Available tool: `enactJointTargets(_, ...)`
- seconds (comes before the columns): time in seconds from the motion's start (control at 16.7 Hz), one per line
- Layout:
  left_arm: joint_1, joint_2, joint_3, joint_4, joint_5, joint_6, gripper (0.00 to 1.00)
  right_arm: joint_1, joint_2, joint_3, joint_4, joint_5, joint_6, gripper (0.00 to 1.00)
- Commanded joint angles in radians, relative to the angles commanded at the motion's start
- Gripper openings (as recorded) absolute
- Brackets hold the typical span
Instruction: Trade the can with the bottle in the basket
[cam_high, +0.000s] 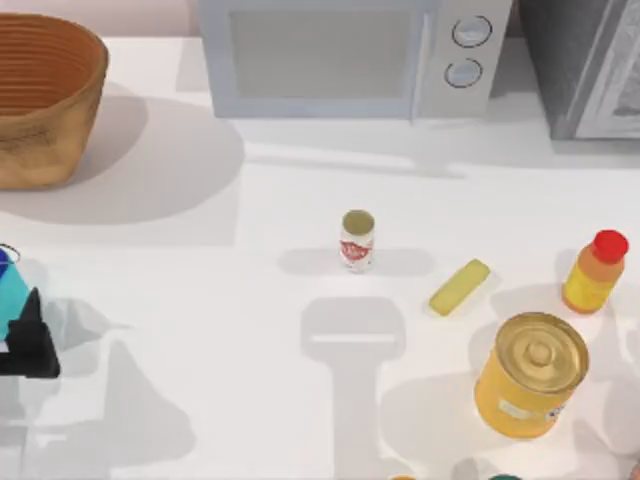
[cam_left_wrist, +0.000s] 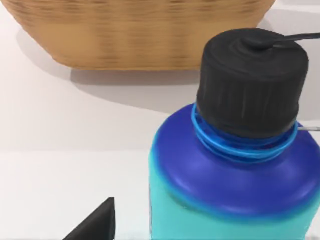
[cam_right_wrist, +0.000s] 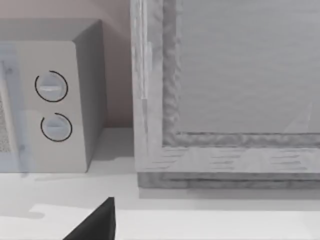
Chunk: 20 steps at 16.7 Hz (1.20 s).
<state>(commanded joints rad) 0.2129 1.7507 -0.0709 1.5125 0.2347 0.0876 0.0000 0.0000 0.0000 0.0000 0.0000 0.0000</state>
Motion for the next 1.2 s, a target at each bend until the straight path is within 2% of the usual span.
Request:
enactJointTargets(0.48, -0.007, 0.030, 0.029, 0.005, -0.003, -0.002, 1.00, 0.000, 0.000, 0.000, 0.000, 0.000, 0.000, 1.00)
enactJointTargets(0.96, -0.064, 0.215, 0.200, 0.018, -0.056, -0.019, 1.00, 0.000, 0.000, 0.000, 0.000, 0.000, 0.000, 1.00)
enactJointTargets(1.2, -0.072, 0.239, 0.223, 0.019, -0.063, -0.022, 1.00, 0.000, 0.000, 0.000, 0.000, 0.000, 0.000, 1.00)
